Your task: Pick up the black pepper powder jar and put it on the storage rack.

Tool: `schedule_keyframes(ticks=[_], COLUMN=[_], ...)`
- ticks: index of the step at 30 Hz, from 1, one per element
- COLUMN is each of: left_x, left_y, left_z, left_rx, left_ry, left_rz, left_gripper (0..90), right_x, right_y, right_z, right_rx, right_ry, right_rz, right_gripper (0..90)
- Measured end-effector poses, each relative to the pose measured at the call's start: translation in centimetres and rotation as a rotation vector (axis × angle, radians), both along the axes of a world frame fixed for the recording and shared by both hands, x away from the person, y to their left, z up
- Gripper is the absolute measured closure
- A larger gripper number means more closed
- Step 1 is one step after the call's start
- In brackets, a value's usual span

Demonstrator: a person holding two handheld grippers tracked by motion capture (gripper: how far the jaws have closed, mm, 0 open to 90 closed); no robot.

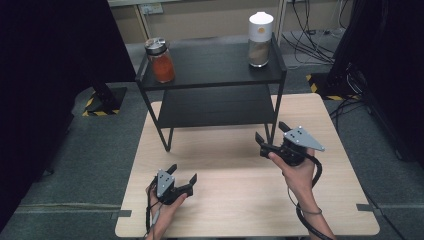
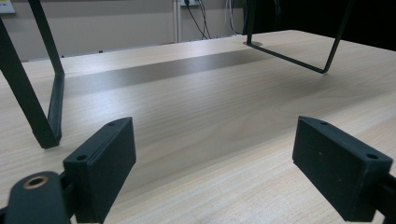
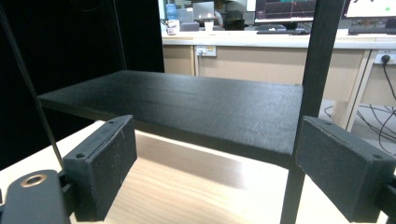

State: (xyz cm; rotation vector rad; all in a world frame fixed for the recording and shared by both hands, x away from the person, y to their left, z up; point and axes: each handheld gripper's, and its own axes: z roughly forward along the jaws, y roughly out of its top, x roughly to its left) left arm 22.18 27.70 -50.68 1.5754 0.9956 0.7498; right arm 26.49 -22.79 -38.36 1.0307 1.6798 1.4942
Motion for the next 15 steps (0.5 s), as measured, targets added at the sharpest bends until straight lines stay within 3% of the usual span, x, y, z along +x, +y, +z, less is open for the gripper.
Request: schedule_keyframes(ticks=[15], left_x=[0.0], left_y=[0.0], left_z=[0.0], left_rx=[0.002], left_ry=[-0.001], left_rz=[0.0], left_gripper=[12.9], right_x=[-0.3], right_y=[-0.5], right_z=[-2.5], right_rx=[-0.017], right_ry=[0.023], right_rz=[0.021], right_gripper=[12.0])
